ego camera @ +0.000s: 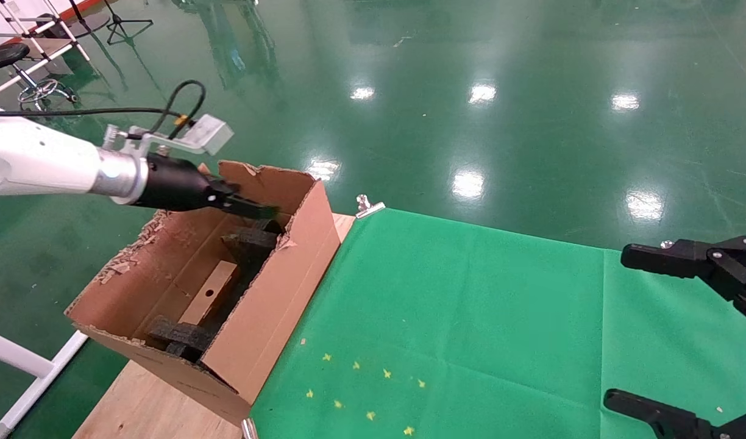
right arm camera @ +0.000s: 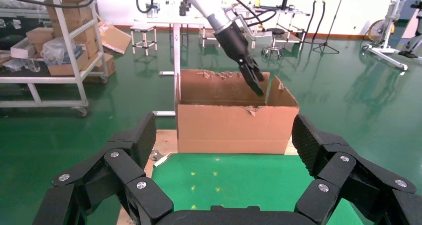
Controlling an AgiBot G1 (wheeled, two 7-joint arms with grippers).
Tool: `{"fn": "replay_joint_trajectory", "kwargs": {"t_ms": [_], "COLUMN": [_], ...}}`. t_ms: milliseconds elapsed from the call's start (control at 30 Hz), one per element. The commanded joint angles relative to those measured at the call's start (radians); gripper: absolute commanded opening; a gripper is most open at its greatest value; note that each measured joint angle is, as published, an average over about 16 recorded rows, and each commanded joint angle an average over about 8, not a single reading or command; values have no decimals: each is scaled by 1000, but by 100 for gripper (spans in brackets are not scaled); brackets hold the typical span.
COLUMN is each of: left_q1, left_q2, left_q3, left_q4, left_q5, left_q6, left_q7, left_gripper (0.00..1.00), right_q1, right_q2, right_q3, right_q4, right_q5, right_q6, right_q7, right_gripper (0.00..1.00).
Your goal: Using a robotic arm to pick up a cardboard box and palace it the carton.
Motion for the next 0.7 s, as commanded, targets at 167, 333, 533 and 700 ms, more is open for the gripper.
{"fn": "replay_joint_trajectory", "kwargs": {"t_ms": [167,333,533,700], "left_q1": [85,156,241,311], "left_q2": [-17,-32,-49,-63], "left_q3": [-93,-171,-263,-340], "left_q4": [-105,-192,-297,-383], "left_q5": [-74,-136,-210,-271], "left_q6": [44,80,123,159], "left_q7": [42,78,120,155], "left_gripper": [100,100,100,100], "right_q1": [0,0,0,0], "right_q2": [0,0,0,0], "right_q3": [0,-1,-1,-1], "right_q4": [0,0,0,0], "right_q5": [0,0,1,1], "right_q6": [0,0,0,0], "right_q7": [0,0,0,-1], "right_gripper": [100,100,100,100]}}
